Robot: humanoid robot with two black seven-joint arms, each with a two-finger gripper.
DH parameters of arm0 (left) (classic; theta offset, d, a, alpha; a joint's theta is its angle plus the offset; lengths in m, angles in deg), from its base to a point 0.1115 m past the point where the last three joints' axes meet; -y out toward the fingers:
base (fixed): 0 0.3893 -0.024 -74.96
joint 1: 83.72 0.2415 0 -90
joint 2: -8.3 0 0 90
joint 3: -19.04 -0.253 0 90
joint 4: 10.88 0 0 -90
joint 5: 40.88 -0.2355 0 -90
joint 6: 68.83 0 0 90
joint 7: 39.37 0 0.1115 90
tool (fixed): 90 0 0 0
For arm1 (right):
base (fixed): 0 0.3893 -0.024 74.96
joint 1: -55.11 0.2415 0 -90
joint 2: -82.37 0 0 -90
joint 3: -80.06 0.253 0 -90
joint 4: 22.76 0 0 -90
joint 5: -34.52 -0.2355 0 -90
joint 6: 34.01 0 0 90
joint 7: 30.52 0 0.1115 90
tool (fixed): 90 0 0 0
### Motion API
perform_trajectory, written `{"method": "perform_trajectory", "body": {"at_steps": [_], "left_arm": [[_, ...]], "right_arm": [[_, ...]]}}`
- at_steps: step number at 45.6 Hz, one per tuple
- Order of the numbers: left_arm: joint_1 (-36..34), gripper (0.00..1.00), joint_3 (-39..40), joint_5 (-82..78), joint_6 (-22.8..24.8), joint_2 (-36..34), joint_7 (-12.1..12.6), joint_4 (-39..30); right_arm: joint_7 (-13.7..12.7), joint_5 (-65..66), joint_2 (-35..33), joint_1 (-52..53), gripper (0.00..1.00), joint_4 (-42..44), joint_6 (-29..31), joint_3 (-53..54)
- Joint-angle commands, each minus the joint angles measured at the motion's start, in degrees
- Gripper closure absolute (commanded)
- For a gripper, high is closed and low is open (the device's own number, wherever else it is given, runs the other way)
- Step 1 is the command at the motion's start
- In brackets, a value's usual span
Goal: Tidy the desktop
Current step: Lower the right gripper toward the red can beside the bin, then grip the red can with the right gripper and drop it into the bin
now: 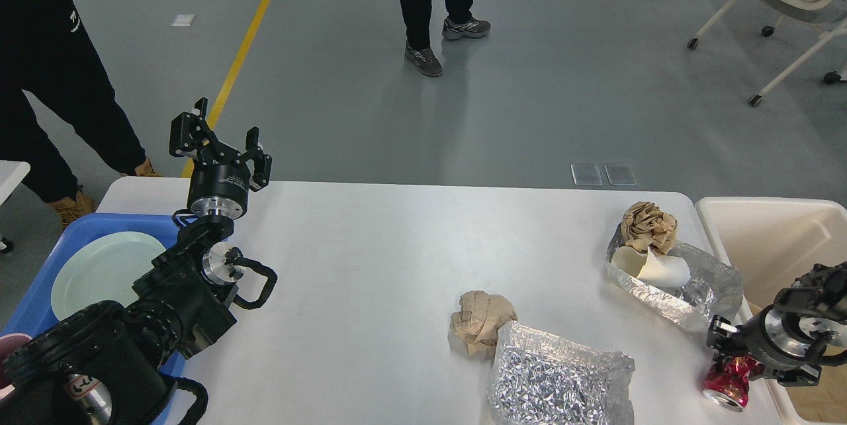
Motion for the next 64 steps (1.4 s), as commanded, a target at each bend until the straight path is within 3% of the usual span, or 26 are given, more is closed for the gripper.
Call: {"method": "perform_trajectory", "body": {"at_steps": [1,4,20,36,47,55,64], "left_arm": [[-0.05,0.04,0.0,0.01,0.03,0.0,0.0,0.07],[-0.05,0.04,0.0,0.01,-0.06,0.0,0.0,0.07],[0.04,0.04,0.0,0.01,-0.06,0.0,0.0,-0.02],[-0.05,0.04,0.0,0.01,-0.06,0.0,0.0,-0.02],[0.04,0.04,0.0,0.01,0.03,0.0,0.0,-0.02],[-0.05,0.04,0.0,0.01,-0.06,0.0,0.0,0.07],[-0.05,0.04,0.0,0.01,0.03,0.0,0.0,0.07]], "right_arm": [[0.0,0.0,0.0,-0.23,0.87,-0.01,0.18,0.0],[0.0,-0.18,0.0,-0.05,1.0,-0.1,1.06,0.0],[-0.08,-0.26,-4.91,4.16,1.0,-0.19,6.77,-1.32],[-0.08,0.09,-13.7,25.59,1.0,-3.26,19.86,-1.49],[-0.08,-0.09,-14.32,47.39,1.0,-5.19,30.06,-0.97],[-0.08,0.0,-13.18,58.56,1.0,-5.02,32.44,-0.61],[-0.08,0.0,-11.6,61.3,1.0,-4.67,32.59,-0.44]]}}
